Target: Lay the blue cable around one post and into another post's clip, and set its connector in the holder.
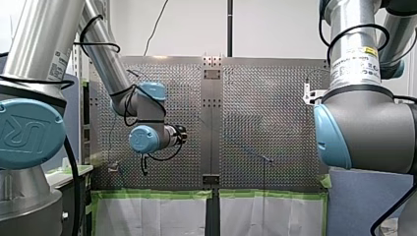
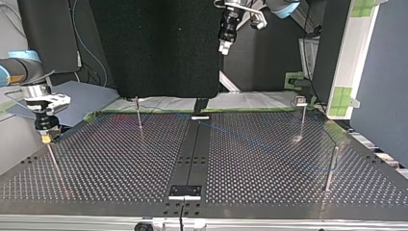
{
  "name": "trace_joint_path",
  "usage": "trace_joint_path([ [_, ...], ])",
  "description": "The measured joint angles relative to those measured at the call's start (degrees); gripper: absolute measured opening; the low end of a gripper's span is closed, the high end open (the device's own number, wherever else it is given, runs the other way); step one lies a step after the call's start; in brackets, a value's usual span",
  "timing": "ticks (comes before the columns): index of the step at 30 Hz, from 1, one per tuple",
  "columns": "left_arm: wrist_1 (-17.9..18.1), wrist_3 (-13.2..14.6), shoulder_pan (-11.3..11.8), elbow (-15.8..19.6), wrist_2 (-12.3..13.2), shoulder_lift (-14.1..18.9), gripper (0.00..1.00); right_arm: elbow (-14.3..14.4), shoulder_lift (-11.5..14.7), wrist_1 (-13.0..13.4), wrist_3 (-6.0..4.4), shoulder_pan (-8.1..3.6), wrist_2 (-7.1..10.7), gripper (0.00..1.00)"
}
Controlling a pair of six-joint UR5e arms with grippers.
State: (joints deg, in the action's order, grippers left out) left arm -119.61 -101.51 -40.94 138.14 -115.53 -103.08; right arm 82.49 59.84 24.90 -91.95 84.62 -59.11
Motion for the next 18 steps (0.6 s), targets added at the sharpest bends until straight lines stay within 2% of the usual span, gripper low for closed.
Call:
trace_joint_path([
  [9,0.01,0.00,0.00,0.00,0.01,-0.03,1.00,0.01,-0.16,0.25,0.00,0.33,1.05,0.01],
  [18,0.09,0.00,0.00,0.00,0.26,-0.01,1.00,0.01,-0.27,0.63,-0.08,0.27,1.27,0.01],
])
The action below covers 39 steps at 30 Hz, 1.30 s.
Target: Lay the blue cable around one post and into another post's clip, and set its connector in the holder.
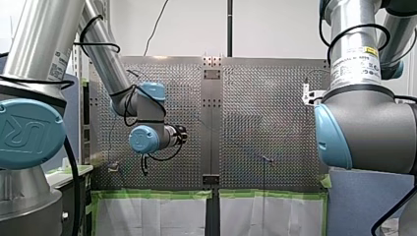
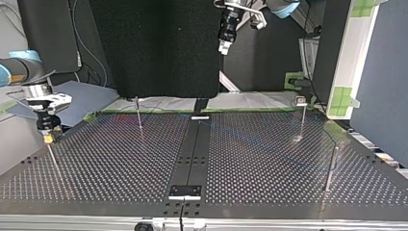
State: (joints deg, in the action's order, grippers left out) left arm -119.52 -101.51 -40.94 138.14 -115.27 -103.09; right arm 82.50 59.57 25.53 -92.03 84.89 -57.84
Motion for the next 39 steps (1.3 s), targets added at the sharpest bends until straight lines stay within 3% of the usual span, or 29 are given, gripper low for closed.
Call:
trace_joint_path([
  [25,0.15,0.00,0.46,-0.03,0.62,0.03,1.00,0.00,-0.18,1.61,-0.70,-0.07,-0.26,0.01],
  [26,0.15,0.00,0.47,-0.03,0.62,0.03,1.00,0.01,-0.18,1.62,-0.70,-0.06,-0.29,0.18],
  [27,0.15,0.00,0.47,-0.03,0.62,0.02,1.00,0.00,-0.17,1.63,-0.70,-0.06,-0.31,0.18],
  [29,0.15,0.00,0.47,-0.03,0.62,0.02,1.00,0.00,-0.17,1.63,-0.67,-0.03,-0.35,0.42],
  [30,0.15,0.00,0.47,-0.04,0.62,0.02,1.00,0.00,-0.17,1.63,-0.65,-0.02,-0.35,0.42],
  [31,0.15,0.00,0.47,-0.04,0.62,0.02,1.00,0.01,-0.17,1.63,-0.62,-0.01,-0.35,0.55],
  [32,0.15,0.00,0.47,-0.04,0.62,0.01,1.00,0.01,-0.17,1.63,-0.60,0.00,-0.35,0.83],
  [33,0.15,0.00,0.47,-0.03,0.62,0.01,1.00,0.00,-0.17,1.63,-0.57,0.01,-0.36,0.83],
  [35,0.15,0.00,0.47,-0.04,0.62,0.02,1.00,-0.07,-0.12,1.68,-0.50,0.05,-0.35,1.00],
  [39,0.15,0.00,0.46,-0.04,0.62,0.00,1.00,-0.07,-0.14,1.56,-0.46,0.09,-0.23,1.00],
])
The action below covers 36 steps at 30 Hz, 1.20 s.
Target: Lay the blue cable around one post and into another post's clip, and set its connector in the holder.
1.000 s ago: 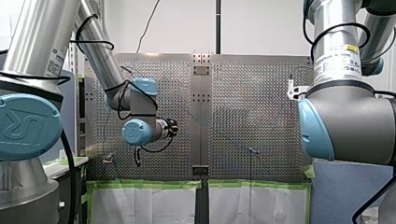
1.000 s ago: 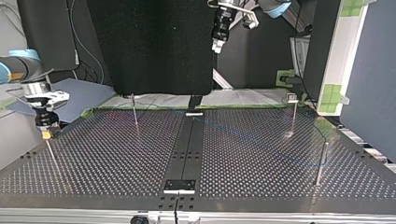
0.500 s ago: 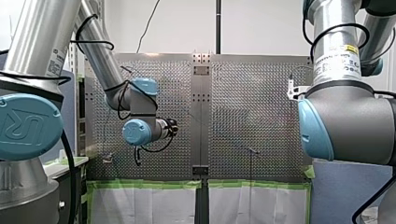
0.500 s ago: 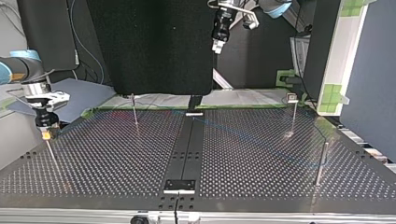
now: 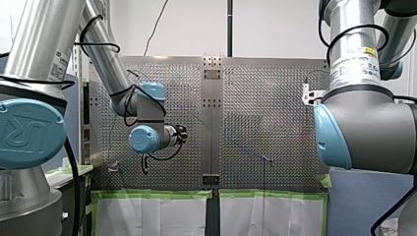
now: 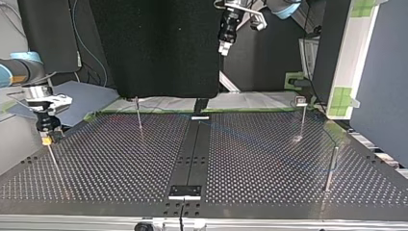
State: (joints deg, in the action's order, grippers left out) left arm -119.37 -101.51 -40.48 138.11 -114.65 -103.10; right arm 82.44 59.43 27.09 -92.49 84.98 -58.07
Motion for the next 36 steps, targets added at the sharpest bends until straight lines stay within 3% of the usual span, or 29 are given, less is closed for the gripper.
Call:
trace_joint_path([
  [25,0.00,0.00,0.03,0.01,0.00,0.00,1.00,0.07,-0.13,-0.29,-0.10,0.05,-0.32,1.00],
  [36,0.00,0.00,0.00,0.01,0.00,0.01,1.00,0.06,-0.13,-0.23,-0.24,0.05,-1.42,1.00],
])
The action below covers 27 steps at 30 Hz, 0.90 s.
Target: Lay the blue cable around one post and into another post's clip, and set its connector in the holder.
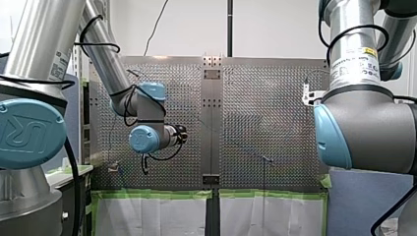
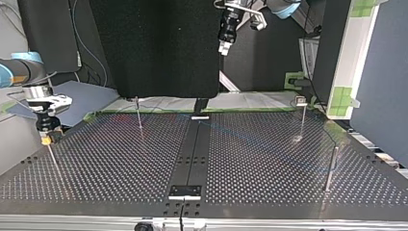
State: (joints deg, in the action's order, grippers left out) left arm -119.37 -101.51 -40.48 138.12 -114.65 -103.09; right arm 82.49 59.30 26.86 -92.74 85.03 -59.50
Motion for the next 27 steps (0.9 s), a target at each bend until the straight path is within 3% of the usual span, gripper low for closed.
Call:
trace_joint_path([
  [10,0.00,0.00,0.00,0.01,0.00,-0.01,1.00,0.00,0.00,-0.03,0.02,-0.03,-2.14,1.00],
  [22,0.00,0.00,0.01,0.00,0.00,-0.02,1.00,0.01,0.00,-0.36,-0.33,-0.31,-7.12,1.00],
  [27,0.00,0.00,-0.01,0.00,0.00,0.00,1.00,0.03,0.01,-1.18,-0.43,-0.34,-10.23,1.00],
])
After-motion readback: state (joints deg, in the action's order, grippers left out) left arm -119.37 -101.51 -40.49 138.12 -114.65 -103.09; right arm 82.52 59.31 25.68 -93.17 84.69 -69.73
